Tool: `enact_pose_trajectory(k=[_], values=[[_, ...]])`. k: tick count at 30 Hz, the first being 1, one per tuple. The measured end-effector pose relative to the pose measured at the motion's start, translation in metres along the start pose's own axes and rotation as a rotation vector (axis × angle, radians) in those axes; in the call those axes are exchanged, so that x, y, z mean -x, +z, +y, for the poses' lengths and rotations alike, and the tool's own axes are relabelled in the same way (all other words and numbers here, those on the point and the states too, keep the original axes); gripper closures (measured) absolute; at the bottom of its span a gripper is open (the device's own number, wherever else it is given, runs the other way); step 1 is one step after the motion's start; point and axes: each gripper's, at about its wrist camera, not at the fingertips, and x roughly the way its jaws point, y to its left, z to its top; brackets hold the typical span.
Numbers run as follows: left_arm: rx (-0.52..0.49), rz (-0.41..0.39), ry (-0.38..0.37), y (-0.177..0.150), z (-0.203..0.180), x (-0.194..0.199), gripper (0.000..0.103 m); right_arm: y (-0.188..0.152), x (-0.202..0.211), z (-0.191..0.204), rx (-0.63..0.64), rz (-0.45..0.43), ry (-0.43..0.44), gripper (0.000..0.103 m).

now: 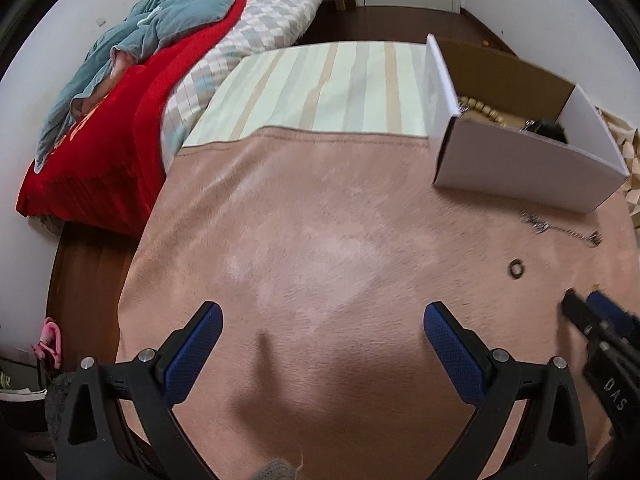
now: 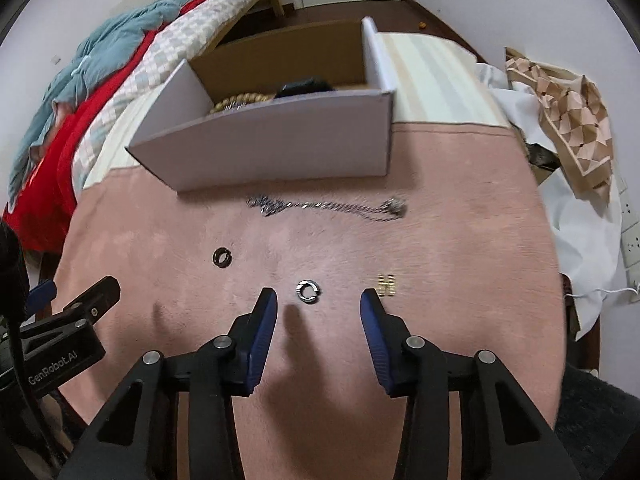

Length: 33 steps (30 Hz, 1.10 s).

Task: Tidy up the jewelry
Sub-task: 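Grasp a small black ring with the right tool while the left tool grasps another ring, then carry both rings into the white box and open both tools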

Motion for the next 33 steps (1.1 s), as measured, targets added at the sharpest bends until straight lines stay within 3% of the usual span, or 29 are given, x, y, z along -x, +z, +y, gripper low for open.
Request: enact_pose_trajectory(k=[3,5,8,14,19,22,24,28,30,33], values=[[-0.011,0.004,0.01,-0.002,0.002,-0.005,0.0,-0.001,-0.003,0.009,0.047,-0.034,-0.033,0.071],[-0.017,0.001,0.012,-0.001,0.001,-0.005,0.0,-0.002,-0.004,0.014,0.086,-0.045,-0.061,0.09],[-0.033,-0.002,-0.025,0.0,-0.008,-0.002,0.0,-0.005,-0.004,0.019,0.123,-0.052,-0.079,0.091],[-0.082,0.013,-0.15,0.01,-0.047,0.005,0.001,-0.002,0.022,-0.012,-0.009,-0.096,-0.052,0.091],[-0.132,0.035,-0.209,0.018,-0.083,0.0,0.001,0.007,0.039,-0.04,-0.087,-0.119,-0.094,0.091],[-0.168,0.032,-0.216,0.018,-0.097,-0.003,0.02,0.01,0.04,-0.056,-0.126,-0.12,-0.114,0.09],[-0.191,0.035,-0.219,0.018,-0.106,-0.004,0.043,0.012,0.039,-0.066,-0.15,-0.115,-0.119,0.09],[-0.212,0.026,-0.227,0.016,-0.114,-0.002,0.065,0.011,0.038,-0.08,-0.178,-0.107,-0.126,0.09],[-0.217,0.021,-0.239,0.015,-0.116,0.0,0.09,0.012,0.037,-0.083,-0.185,-0.106,-0.126,0.09],[-0.234,0.011,-0.234,0.015,-0.118,0.001,0.093,0.013,0.036,-0.084,-0.189,-0.107,-0.128,0.09]])
